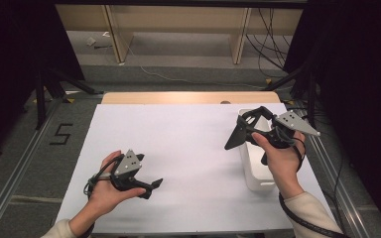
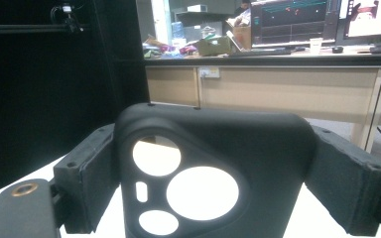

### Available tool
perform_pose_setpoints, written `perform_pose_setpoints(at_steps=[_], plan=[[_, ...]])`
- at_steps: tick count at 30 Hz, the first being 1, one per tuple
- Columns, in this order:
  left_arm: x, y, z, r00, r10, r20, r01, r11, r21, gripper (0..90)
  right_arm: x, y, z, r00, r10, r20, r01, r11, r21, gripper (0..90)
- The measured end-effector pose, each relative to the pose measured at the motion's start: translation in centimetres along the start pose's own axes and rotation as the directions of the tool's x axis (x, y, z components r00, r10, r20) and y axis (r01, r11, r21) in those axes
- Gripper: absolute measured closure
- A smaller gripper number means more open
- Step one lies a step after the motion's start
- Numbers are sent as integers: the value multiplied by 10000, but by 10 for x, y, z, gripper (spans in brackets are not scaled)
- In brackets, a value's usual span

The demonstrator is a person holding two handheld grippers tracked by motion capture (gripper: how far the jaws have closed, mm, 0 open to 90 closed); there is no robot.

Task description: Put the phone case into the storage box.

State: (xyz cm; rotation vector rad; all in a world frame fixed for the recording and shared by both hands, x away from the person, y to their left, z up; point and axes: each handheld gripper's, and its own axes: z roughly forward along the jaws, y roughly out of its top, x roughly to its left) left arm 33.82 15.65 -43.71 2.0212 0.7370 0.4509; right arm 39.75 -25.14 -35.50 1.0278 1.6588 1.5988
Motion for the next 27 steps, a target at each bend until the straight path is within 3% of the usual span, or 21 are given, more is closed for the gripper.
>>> perform_pose_setpoints(at_steps=[27], plan=[[0,0,0,10000,-21,2,21,10000,-10,6,-5,13,-8,9997,123,233,-114,9992,-389,151]])
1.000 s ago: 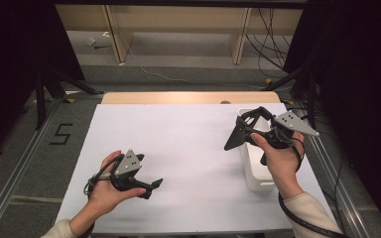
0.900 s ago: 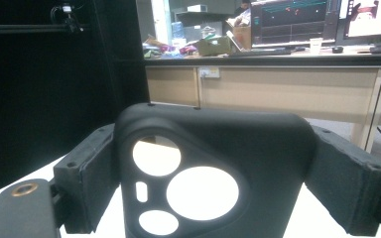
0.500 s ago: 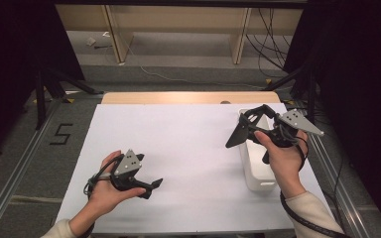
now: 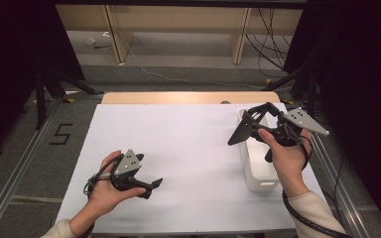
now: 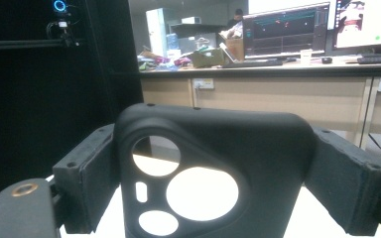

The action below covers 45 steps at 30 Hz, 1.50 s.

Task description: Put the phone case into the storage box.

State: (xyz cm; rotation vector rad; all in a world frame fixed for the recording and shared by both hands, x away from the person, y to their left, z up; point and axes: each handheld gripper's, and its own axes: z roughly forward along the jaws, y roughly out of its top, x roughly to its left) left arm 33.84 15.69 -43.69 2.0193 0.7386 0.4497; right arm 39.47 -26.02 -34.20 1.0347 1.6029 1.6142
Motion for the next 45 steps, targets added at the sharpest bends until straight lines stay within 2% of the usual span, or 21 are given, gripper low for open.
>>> perform_pose_setpoints(at_steps=[30,45], plan=[[0,0,0,10000,-6,-34,6,10000,-10,6,-16,9,-8,9977,15,675,1,9997,-242,151],[0,0,0,10000,-8,-36,8,10000,-17,6,-22,11,-9,9940,-202,1071,222,9996,-168,151]])
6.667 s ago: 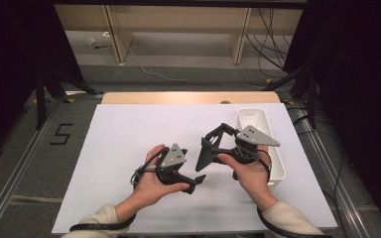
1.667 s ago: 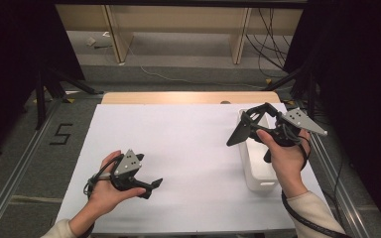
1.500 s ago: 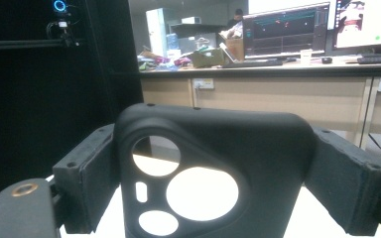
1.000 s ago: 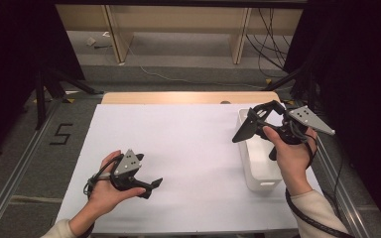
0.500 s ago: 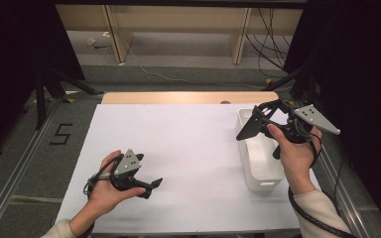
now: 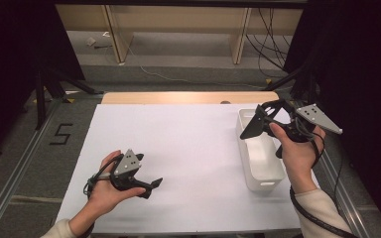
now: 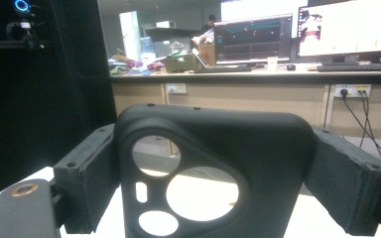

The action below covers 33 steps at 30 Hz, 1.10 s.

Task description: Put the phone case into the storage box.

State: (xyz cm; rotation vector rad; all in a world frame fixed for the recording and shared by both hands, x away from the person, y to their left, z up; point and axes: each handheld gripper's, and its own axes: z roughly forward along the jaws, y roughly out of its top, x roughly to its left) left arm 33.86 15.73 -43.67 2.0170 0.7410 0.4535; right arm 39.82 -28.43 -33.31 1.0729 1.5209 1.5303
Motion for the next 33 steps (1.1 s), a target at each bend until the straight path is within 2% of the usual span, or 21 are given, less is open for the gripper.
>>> perform_pose_setpoints(at_steps=[11,33], plan=[[0,0,0,10000,-6,-2,6,10000,-7,6,-5,-1,1,9995,-138,290,134,9998,153,151],[0,0,0,10000,-10,5,10,10000,-3,7,-11,-4,6,9987,-244,454,224,9988,443,151]])
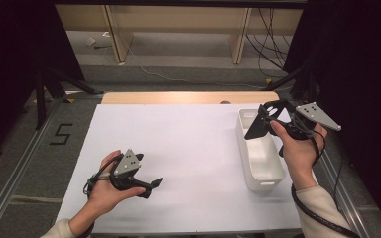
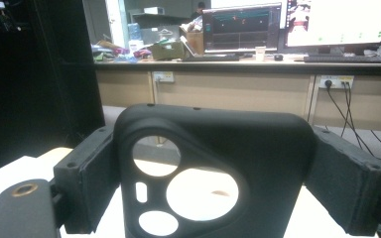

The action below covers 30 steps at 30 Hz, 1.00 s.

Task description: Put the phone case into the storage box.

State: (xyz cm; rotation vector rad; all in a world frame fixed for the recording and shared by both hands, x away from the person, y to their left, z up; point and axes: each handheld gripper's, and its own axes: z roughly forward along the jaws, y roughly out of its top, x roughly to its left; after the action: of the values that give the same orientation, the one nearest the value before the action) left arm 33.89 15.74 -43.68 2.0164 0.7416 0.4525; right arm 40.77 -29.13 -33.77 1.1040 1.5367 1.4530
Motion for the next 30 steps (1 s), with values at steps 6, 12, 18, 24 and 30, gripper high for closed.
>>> perform_pose_setpoints(at_steps=[6,12,18,24,30], plan=[[0,0,0,10000,-4,8,4,10000,0,7,-2,0,1,10000,-13,44,13,9999,103,151],[0,0,0,10000,15,23,-15,10000,11,6,-2,-1,3,10000,-59,73,58,9998,183,152],[0,0,0,10000,10,52,-10,10000,8,7,-3,-1,5,9999,-108,43,107,9996,266,152],[0,0,1,10000,2,52,-2,10000,20,6,-5,0,6,9999,-138,53,136,9994,307,152],[-1,0,1,10000,-3,64,2,10000,12,6,-6,0,7,9995,-298,145,293,9991,318,152]])
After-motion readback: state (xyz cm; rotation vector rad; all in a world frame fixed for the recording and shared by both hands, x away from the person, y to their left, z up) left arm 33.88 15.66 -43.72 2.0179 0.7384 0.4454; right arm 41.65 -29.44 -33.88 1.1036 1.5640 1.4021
